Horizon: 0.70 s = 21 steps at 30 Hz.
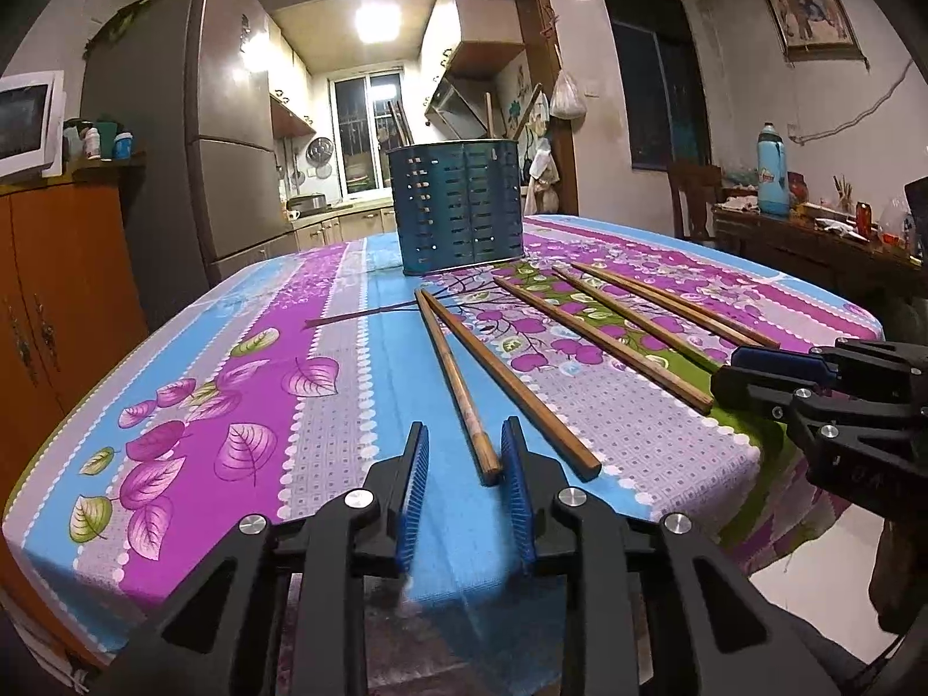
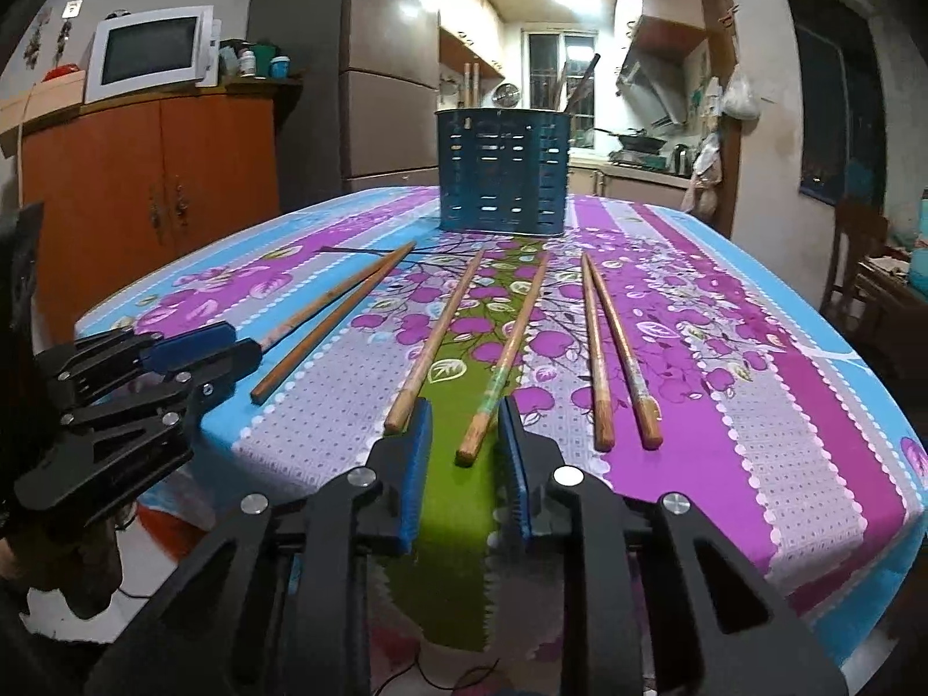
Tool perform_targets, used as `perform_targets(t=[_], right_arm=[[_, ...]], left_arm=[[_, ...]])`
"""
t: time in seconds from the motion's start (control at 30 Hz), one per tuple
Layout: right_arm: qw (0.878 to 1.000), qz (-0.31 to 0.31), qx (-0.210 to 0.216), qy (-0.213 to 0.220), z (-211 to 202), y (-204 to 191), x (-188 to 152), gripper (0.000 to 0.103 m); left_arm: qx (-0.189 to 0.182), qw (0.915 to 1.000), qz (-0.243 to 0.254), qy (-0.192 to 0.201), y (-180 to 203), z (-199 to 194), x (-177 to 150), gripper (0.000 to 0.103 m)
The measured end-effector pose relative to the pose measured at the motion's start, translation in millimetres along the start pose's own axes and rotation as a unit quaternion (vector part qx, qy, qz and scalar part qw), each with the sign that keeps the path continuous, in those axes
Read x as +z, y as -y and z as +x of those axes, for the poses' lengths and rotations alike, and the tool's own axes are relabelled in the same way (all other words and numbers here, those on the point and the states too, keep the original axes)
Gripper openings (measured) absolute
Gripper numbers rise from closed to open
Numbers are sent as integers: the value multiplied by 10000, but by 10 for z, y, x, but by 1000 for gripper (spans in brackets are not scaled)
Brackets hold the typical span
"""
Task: Organize utensils
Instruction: 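Grasp a chopstick with the left tool while the right tool grasps another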
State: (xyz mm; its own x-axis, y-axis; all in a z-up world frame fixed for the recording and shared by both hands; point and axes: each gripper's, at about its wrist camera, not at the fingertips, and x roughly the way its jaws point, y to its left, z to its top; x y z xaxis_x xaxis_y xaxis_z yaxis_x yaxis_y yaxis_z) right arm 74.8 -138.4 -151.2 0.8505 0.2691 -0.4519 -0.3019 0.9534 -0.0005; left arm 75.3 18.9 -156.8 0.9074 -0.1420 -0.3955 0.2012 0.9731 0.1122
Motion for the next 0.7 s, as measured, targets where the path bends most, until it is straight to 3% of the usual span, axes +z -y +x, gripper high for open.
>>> perform_targets(t=[0.23,0.43,0.53,0.7], right_arm=[[9995,-1,-293,133,36,-67,-20,21],[9992,55,-323,220,27,-72,-44,21],[9993,130,-272,243,16,-68,-47,10],[9990,238,-240,282,-4,-66,-49,7]], left_arm=[[-36,10000,-2,60,37,5,-11,14],[-73,9999,-103,108,21,-7,-27,11],[-79,9998,-152,119,9,-9,-23,10],[-54,9997,-159,156,-14,-20,-13,9]])
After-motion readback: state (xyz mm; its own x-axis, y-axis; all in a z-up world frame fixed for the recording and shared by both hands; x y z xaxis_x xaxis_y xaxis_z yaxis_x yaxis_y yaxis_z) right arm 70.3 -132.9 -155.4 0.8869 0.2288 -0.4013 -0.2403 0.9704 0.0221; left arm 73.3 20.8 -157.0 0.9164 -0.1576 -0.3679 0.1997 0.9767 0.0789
